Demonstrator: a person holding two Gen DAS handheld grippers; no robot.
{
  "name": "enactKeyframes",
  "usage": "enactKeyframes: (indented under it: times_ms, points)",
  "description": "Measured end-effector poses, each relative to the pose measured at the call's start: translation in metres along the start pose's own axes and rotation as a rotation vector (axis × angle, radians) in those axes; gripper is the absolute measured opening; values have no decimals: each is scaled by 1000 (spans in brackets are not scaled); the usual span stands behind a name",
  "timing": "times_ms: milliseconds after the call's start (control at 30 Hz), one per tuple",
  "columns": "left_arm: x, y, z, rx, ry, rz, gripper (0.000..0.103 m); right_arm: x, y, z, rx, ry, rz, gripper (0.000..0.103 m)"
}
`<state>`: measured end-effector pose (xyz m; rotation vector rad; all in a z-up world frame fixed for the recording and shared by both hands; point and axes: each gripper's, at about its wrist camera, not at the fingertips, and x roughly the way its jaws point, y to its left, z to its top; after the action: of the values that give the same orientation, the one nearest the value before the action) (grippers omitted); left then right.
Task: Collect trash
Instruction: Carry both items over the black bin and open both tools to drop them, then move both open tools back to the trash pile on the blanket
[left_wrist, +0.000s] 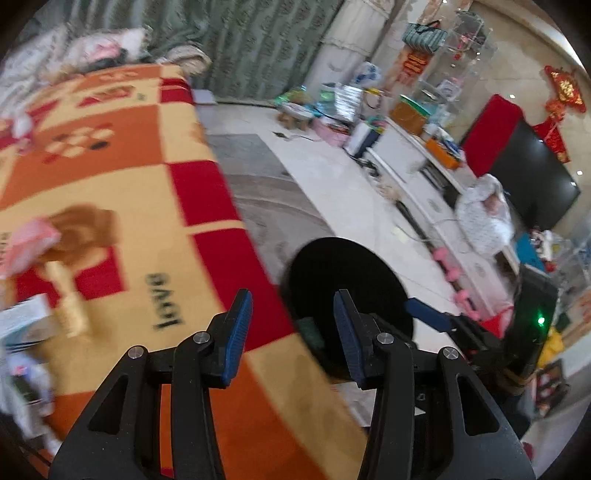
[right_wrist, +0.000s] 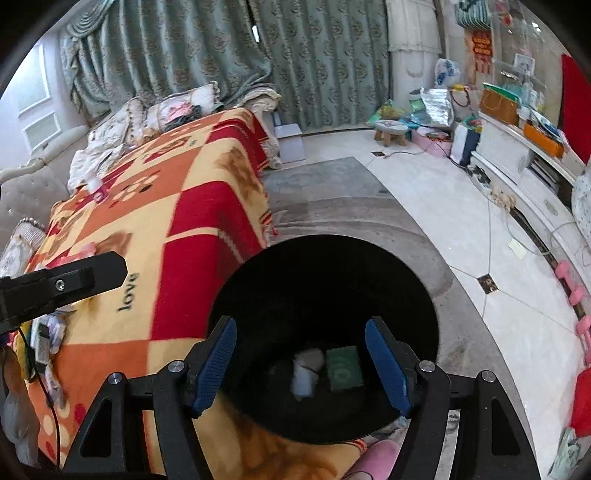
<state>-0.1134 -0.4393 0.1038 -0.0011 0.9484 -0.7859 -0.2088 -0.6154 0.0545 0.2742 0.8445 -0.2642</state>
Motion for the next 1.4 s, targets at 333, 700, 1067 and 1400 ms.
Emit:
enactKeyframes:
  times_ms: [333, 700, 1067, 1400]
  points:
    - [-58, 56, -44, -44, -52, 223, 44, -10, 69, -3, -78, -9, 84, 70]
    - [-130, 135, -79, -142, -106, 366, 44, -6, 164, -14, -206, 36, 198, 72]
    - [-176, 215, -132, -243, -82, 478, 44, 4, 240, -28, -341, 96, 294, 74]
    - [-195, 266, -150, -339, -97, 485, 44, 16, 275, -39, -403, 134, 365, 74]
